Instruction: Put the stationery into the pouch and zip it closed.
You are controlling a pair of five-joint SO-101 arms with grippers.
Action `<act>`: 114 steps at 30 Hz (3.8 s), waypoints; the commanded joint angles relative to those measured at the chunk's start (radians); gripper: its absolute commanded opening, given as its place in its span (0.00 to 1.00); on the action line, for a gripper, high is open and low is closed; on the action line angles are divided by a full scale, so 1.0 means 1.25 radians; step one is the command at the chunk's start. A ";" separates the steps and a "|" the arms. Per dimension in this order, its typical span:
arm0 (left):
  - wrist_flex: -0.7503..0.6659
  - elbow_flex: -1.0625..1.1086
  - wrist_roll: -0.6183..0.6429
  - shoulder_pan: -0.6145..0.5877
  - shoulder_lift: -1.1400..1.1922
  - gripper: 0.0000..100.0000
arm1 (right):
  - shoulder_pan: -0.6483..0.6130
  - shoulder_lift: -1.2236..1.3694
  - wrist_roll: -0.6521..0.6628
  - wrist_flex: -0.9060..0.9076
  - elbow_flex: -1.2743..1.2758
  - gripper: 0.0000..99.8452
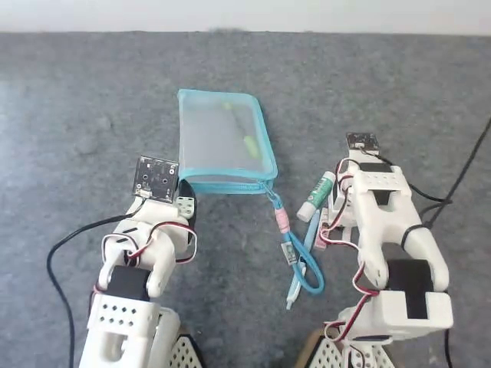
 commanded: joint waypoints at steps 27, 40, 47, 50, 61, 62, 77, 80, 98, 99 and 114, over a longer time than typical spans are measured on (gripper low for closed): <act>-0.037 0.008 0.009 0.000 0.001 0.01 | -0.153 -0.661 0.248 0.358 0.029 0.01; -0.042 0.014 0.009 0.001 0.001 0.01 | -0.401 -0.595 0.280 0.560 -0.250 0.01; -0.042 0.014 0.009 0.001 0.002 0.01 | -0.429 -0.444 0.269 0.573 -0.260 0.01; -0.042 0.014 0.009 0.001 0.002 0.01 | -0.431 -0.407 0.264 0.557 -0.261 0.01; -0.041 0.014 0.009 0.001 0.002 0.01 | -0.427 -0.391 0.245 0.608 -0.355 0.01; -0.041 0.014 0.009 0.001 0.002 0.01 | -0.428 -0.416 0.247 0.608 -0.352 0.01; -0.041 0.015 0.007 0.001 0.002 0.01 | -0.434 -0.492 0.333 0.609 -0.201 0.01; -0.041 0.015 0.007 0.001 0.002 0.01 | -0.438 -0.476 0.328 0.608 -0.203 0.01; -0.042 0.023 0.007 0.006 0.002 0.01 | -0.441 0.056 0.139 0.509 -0.762 0.01; -0.042 0.023 0.007 0.006 0.002 0.01 | -0.441 0.083 0.129 0.499 -0.794 0.01; -0.042 0.023 0.007 0.005 0.002 0.01 | -0.489 -0.001 0.092 0.548 -0.890 0.25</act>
